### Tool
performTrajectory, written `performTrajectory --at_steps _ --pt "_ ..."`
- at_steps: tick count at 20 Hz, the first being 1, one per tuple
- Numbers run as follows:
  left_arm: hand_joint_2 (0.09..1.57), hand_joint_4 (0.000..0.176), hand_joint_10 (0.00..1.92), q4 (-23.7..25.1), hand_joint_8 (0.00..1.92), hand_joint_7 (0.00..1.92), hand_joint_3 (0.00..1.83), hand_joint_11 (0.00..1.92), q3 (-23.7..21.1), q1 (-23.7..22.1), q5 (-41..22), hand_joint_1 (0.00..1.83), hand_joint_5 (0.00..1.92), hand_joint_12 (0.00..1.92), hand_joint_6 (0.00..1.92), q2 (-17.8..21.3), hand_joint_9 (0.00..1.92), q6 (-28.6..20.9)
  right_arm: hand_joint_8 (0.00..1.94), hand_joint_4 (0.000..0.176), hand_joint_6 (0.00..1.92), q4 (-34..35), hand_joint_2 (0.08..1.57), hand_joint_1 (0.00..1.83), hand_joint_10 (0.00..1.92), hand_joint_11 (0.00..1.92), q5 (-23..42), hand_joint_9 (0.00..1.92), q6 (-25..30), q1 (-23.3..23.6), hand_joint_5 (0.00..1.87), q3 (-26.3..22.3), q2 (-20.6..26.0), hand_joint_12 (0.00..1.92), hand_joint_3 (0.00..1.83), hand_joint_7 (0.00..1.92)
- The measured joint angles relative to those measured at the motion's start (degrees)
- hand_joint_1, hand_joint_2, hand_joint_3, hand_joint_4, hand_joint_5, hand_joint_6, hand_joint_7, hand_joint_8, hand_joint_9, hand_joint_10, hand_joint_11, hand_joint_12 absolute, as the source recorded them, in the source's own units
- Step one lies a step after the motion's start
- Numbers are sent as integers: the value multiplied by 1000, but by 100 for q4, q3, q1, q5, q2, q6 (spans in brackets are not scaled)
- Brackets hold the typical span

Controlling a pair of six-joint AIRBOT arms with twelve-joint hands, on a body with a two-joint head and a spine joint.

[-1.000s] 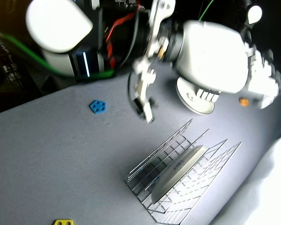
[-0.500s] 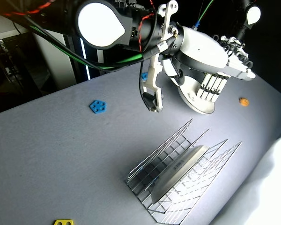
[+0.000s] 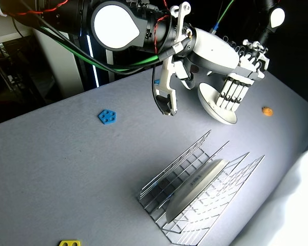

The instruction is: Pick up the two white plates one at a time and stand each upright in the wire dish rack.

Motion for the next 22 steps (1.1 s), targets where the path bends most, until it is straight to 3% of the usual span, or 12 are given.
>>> performTrajectory --at_steps 6,11,22 --pt "1143 0 6 0 7 36 0 6 0 7 2 0 24 9 3 0 18 -22 0 0 0 479 961 1119 0 0 990 0 -468 -702 0 -267 -61 0 0 0" --pt "1138 0 4 0 4 46 0 15 0 7 2 0 39 16 4 0 27 -24 0 0 0 1338 974 1122 0 0 1172 0 -1386 -973 0 -214 -280 0 0 0" --pt "1140 0 0 2 0 31 0 1 -2 7 0 0 22 18 0 0 13 -22 0 0 0 1368 1023 1151 0 0 1322 0 -1547 -1309 0 304 -981 0 15 0"
